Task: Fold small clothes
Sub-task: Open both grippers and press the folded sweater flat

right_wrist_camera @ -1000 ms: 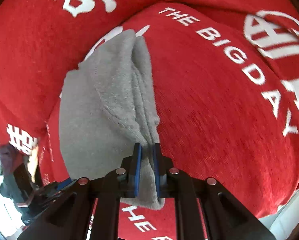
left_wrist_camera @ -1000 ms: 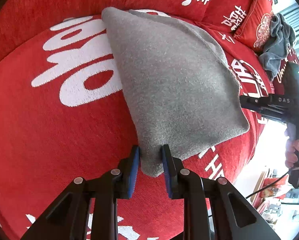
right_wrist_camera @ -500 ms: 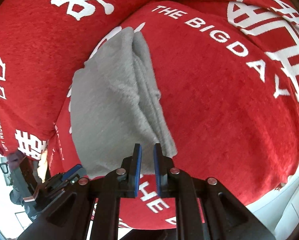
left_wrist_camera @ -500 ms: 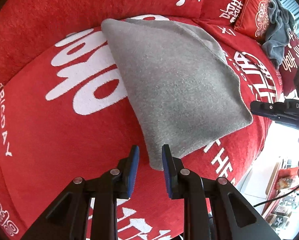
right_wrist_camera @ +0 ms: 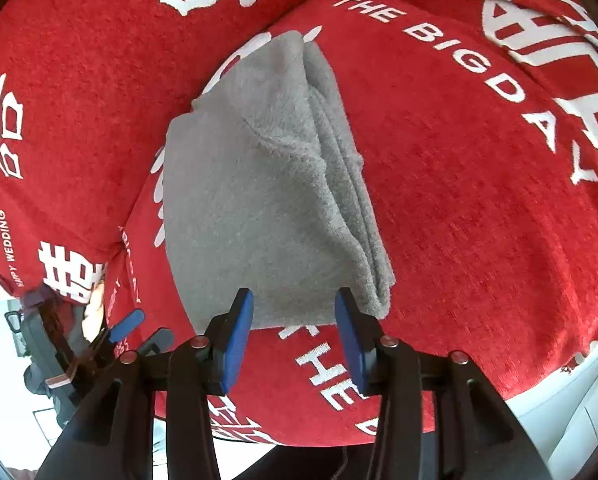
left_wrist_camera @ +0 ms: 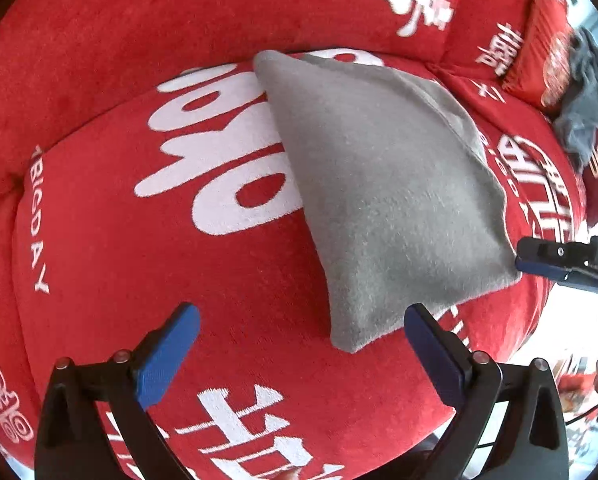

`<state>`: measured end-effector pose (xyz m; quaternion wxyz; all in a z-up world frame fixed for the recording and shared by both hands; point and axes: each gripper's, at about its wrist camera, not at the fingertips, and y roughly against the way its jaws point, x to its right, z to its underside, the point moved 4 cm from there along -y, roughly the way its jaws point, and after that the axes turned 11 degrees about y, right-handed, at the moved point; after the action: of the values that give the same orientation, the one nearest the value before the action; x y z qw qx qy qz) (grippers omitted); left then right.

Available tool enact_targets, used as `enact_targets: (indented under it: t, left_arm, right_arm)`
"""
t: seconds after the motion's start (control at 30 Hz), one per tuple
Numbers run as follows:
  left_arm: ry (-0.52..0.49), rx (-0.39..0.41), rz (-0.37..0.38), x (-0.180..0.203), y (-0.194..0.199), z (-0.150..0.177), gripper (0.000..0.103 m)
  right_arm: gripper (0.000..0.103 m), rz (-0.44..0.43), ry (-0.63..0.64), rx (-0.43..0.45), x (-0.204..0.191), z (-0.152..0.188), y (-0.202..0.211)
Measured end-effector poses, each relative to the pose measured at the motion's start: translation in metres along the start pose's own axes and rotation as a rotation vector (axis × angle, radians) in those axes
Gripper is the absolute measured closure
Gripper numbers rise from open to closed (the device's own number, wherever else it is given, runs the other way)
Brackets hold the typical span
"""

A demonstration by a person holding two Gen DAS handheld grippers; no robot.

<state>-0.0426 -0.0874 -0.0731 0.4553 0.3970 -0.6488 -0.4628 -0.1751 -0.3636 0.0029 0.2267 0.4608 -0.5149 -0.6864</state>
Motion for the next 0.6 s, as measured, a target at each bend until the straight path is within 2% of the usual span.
enact_targets:
  t: [0.17,0.3,0.47,0.6]
  left_arm:
    - [0.081,-0.051,0.024,-0.007,-0.012,-0.010,0.001]
    - [0.123,-0.117,0.112,0.000,-0.019,-0.016,0.001]
    - [0.159,-0.108,0.112,0.008,-0.024,-0.031,0.001]
    - [0.190,-0.095,0.099,0.011,-0.033,-0.044,0.001]
  right_arm:
    - [0.048,-0.020,0.009,-0.019,0.002,-0.019,0.003]
    - [0.043,-0.045,0.031,-0.018,0.005,-0.041,0.008]
    - [0.042,-0.051,0.065,-0.030,0.012,-0.075,0.006]
    - [0.042,-0.092,0.062,-0.034,0.018,-0.109,-0.004]
